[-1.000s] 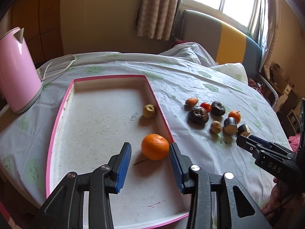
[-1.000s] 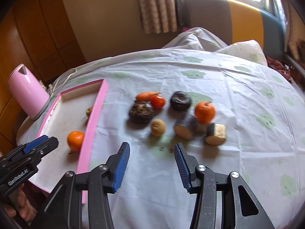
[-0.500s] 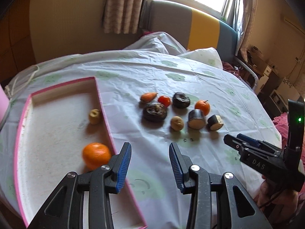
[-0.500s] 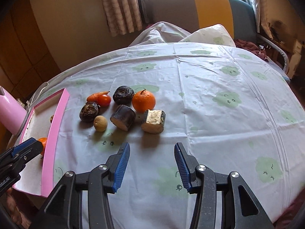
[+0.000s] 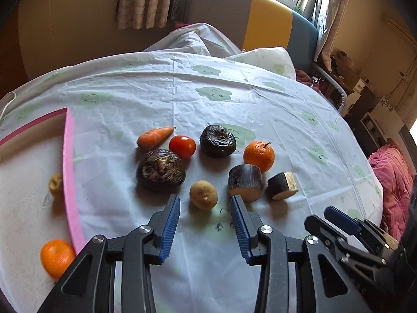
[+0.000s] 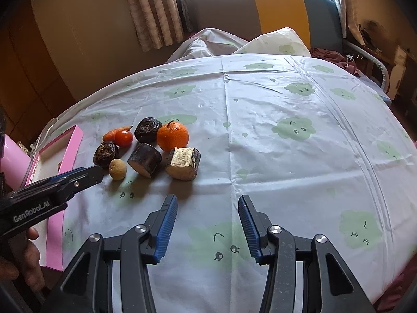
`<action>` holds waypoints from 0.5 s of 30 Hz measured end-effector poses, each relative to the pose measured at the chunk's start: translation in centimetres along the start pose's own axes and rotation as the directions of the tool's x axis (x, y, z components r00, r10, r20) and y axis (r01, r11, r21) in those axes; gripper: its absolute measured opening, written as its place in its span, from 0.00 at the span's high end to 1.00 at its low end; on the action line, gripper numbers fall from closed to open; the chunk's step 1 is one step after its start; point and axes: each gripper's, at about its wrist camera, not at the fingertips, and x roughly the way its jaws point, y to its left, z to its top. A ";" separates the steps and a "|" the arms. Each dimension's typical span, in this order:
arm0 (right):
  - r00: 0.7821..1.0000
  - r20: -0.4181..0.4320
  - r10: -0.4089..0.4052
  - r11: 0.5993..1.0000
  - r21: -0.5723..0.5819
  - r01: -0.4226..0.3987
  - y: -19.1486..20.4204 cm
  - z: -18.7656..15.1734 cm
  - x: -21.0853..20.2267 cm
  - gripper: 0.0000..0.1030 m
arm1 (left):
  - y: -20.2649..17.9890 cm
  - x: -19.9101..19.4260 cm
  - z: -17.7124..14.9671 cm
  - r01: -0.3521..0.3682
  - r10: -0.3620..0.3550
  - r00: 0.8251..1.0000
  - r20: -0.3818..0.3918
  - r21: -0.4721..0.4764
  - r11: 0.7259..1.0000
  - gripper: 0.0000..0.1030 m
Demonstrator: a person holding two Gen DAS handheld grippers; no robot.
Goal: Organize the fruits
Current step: 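Grasp a second kiwi with the left tool while the right tool grasps a yam piece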
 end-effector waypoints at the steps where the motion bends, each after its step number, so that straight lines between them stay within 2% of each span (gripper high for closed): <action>1: 1.000 -0.001 0.002 1.000 0.002 -0.002 -0.1 0.0 0.0 0.52 | 0.0 0.5 0.2 -0.012 0.012 1.000 -0.007 -0.005 1.000 0.60; 5: 1.000 -0.007 0.007 1.000 0.013 -0.007 -0.6 0.0 0.3 0.52 | 0.1 2.2 0.5 -0.018 0.017 1.000 -0.022 -0.021 1.000 0.60; 7: 1.000 -0.007 0.007 1.000 0.017 -0.006 -0.9 -0.1 0.3 0.52 | 0.3 2.7 0.4 -0.013 0.013 1.000 -0.025 -0.029 0.999 0.74; 10: 1.000 -0.005 0.010 1.000 0.015 -0.010 -1.1 -0.1 0.4 0.52 | 0.6 2.3 -0.2 0.021 -0.021 1.000 -0.004 -0.036 0.999 0.74; 15: 1.000 -0.010 0.023 0.999 0.023 -0.023 -1.3 -0.1 0.7 0.52 | 0.3 0.7 -2.6 0.011 -0.011 1.000 0.007 0.003 1.000 0.74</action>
